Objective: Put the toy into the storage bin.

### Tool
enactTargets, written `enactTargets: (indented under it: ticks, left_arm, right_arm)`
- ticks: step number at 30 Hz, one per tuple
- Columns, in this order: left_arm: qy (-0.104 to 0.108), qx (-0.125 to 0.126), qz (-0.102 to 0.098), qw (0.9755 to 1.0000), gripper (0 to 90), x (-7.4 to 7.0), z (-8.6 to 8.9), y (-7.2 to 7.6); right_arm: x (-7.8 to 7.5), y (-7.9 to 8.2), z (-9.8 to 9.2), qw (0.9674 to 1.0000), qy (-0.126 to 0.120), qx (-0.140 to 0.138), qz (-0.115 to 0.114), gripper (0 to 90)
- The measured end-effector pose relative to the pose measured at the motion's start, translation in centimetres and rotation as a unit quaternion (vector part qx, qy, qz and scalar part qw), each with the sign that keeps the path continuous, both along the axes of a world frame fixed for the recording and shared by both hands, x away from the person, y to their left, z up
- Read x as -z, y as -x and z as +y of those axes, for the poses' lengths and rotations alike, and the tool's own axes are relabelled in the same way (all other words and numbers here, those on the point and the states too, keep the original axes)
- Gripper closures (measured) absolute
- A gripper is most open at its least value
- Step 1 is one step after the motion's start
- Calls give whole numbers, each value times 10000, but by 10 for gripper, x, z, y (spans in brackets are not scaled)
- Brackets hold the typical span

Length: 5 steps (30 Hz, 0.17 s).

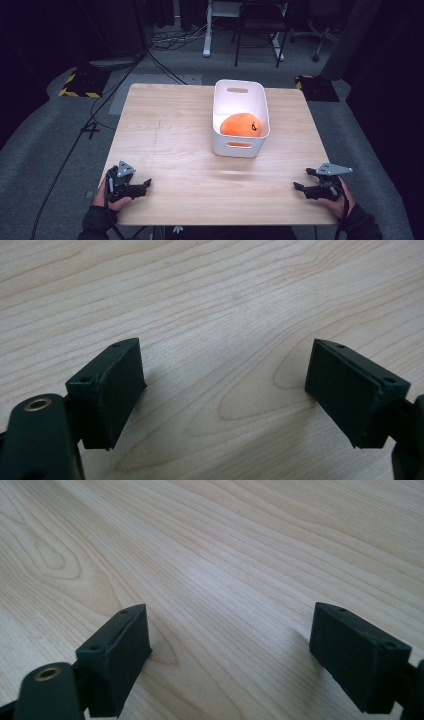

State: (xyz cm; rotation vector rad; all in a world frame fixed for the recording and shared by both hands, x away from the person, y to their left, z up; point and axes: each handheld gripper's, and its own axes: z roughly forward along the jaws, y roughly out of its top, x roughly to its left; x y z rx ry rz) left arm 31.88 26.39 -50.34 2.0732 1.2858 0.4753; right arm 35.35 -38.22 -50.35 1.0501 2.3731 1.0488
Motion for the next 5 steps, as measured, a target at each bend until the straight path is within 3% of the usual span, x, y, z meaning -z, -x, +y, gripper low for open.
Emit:
enactTargets:
  ticks: [5]
  left_arm:
    - [0,-1,-1,10000,162,0,0,0]
  right_arm:
    - [0,0,0,10000,-5,-5,5,166]
